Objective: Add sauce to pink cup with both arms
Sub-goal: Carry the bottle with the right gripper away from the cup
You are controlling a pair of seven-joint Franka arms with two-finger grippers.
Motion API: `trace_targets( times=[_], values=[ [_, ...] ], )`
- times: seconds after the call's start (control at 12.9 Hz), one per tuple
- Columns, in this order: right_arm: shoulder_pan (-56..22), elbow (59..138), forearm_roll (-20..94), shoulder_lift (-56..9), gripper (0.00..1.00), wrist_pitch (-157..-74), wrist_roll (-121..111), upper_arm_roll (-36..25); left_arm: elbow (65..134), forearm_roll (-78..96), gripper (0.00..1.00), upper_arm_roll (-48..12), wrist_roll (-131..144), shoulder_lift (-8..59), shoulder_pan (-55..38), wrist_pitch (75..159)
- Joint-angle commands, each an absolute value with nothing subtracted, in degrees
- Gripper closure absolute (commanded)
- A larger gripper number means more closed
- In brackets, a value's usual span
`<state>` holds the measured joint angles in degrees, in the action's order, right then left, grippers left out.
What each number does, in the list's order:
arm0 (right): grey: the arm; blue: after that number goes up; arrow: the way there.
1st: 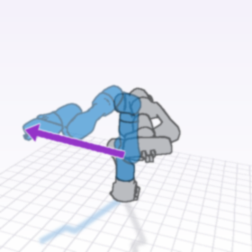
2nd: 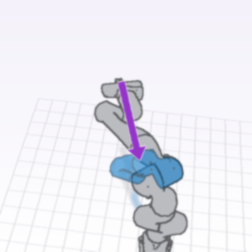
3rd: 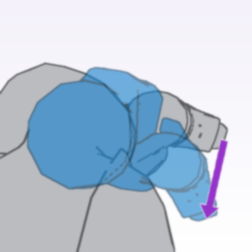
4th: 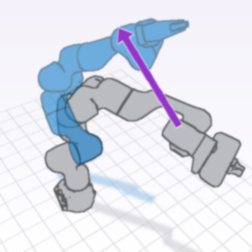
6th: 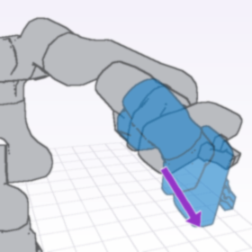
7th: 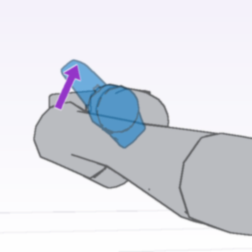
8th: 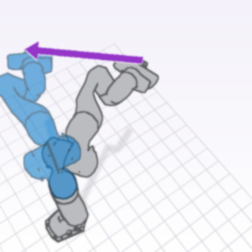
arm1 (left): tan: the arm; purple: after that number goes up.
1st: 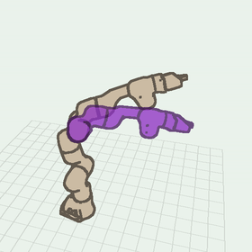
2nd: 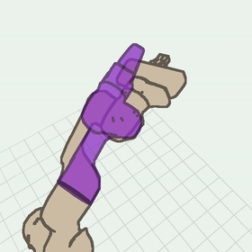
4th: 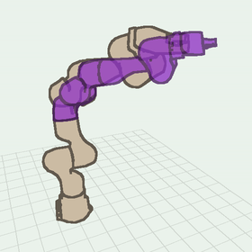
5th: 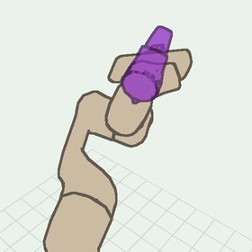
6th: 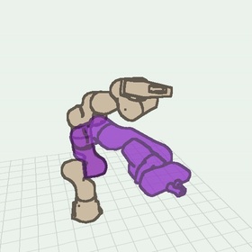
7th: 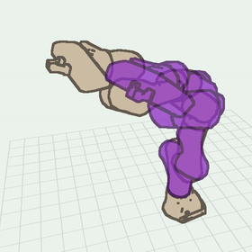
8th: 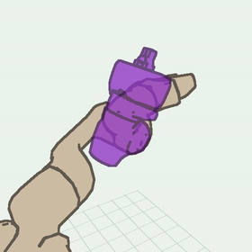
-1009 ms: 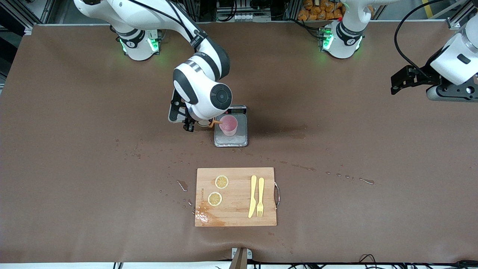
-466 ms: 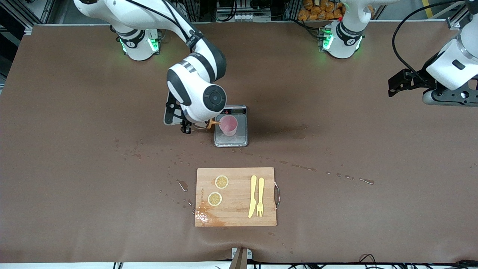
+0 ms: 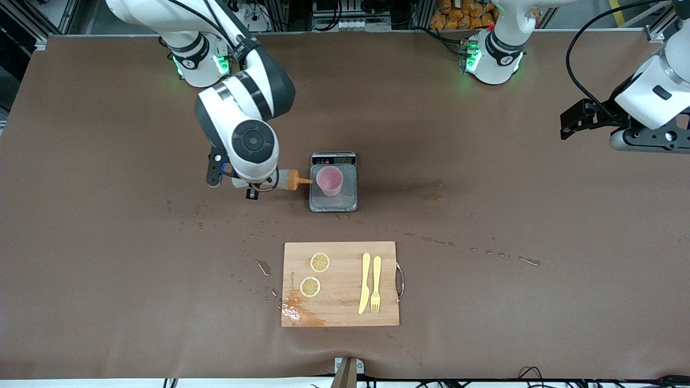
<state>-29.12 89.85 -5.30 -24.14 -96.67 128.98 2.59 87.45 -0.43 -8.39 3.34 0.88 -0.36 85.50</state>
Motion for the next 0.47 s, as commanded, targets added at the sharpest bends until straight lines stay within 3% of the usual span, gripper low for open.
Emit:
trace_targets(
  times=[0.0, 0.39],
  values=[
    [-26.29, 95.53, 0.42, -18.99, 1.0, -101.41, 125.53, 3.16, 86.4, -0.79, 0.0, -8.53, 3.34, 1.23, -0.62, 85.25],
    [-20.76, 103.69, 8.76, -13.81, 1.0, -110.28, 117.18, 3.16, 85.7, -0.88, 0.0, -8.61, 3.34, 1.23, -0.53, 85.25]
  ],
)
